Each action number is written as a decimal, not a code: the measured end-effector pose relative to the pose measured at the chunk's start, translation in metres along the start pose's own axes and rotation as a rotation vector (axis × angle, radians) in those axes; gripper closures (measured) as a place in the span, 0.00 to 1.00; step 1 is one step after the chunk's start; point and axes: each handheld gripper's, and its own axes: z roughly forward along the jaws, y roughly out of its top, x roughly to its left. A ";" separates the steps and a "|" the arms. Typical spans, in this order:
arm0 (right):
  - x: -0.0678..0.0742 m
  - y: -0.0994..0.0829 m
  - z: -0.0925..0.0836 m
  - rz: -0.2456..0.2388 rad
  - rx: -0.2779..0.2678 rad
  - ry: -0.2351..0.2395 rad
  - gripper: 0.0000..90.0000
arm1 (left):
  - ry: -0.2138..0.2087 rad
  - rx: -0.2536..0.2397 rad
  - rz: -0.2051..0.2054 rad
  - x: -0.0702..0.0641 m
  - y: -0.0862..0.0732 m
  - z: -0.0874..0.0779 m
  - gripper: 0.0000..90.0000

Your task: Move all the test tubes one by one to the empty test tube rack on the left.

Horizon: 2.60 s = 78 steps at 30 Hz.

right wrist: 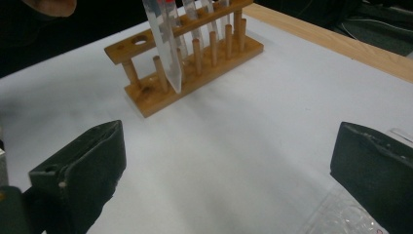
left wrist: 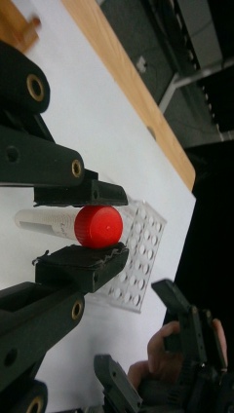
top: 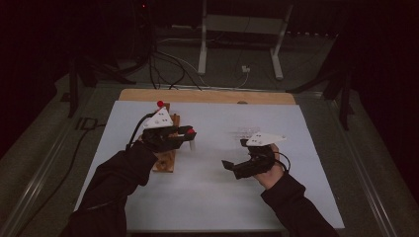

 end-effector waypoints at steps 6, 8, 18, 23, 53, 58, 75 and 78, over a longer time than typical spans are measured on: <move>-0.001 0.001 -0.002 0.004 -0.010 0.012 0.00 | 0.053 -0.010 -0.006 0.010 0.003 -0.022 0.80; -0.001 0.000 -0.001 -0.001 -0.007 0.013 0.00 | 0.071 -0.013 -0.008 0.013 0.002 -0.029 0.80; 0.001 0.001 0.000 -0.010 -0.008 0.016 0.00 | 0.148 -0.021 -0.035 0.029 -0.005 -0.055 0.80; 0.000 0.000 0.000 -0.008 -0.008 0.017 0.00 | 0.184 -0.019 -0.056 0.038 -0.013 -0.061 0.80; 0.000 -0.001 -0.001 -0.008 -0.005 0.023 0.00 | 0.234 0.068 -0.144 0.055 -0.078 -0.030 0.80; 0.000 -0.001 -0.001 -0.010 -0.004 0.027 0.00 | 0.227 0.069 -0.156 0.054 -0.079 -0.032 0.78; -0.001 -0.003 -0.003 -0.005 -0.005 0.025 0.00 | 0.138 0.039 -0.188 0.029 -0.093 -0.059 0.03; 0.000 -0.003 -0.003 -0.004 -0.003 0.024 0.00 | 0.139 0.029 -0.196 0.024 -0.102 -0.061 0.03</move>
